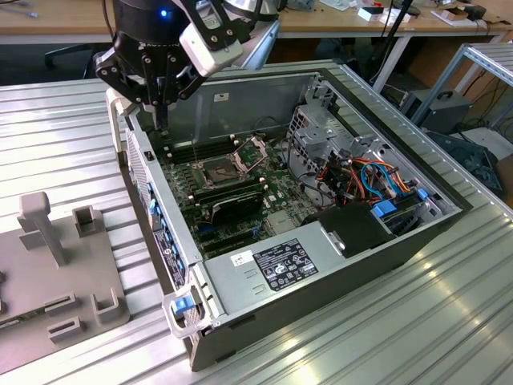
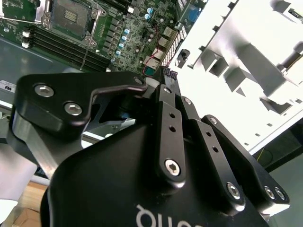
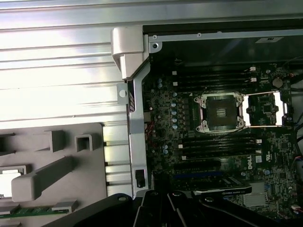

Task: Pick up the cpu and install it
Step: 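Reach for the cpu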

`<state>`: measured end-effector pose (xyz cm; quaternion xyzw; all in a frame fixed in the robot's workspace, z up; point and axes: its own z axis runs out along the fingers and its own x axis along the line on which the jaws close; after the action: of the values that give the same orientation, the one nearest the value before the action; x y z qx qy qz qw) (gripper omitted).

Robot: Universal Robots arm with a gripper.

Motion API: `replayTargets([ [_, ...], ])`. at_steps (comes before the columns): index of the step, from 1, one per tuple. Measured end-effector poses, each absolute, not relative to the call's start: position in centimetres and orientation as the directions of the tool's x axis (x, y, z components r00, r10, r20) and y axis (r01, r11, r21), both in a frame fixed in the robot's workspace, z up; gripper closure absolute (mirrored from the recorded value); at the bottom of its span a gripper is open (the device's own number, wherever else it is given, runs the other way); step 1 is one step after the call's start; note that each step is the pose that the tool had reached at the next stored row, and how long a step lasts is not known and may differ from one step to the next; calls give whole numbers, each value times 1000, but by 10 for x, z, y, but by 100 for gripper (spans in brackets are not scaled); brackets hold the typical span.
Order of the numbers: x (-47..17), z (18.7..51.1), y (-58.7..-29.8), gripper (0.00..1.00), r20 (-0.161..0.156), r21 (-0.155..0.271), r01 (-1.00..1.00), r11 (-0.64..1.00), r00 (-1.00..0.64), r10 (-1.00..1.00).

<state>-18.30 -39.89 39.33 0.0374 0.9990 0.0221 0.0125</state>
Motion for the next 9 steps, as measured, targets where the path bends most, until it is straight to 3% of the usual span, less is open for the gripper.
replayTargets([
  [9,-186,393,-399,89,-23,45,74,996,-997,75],
])
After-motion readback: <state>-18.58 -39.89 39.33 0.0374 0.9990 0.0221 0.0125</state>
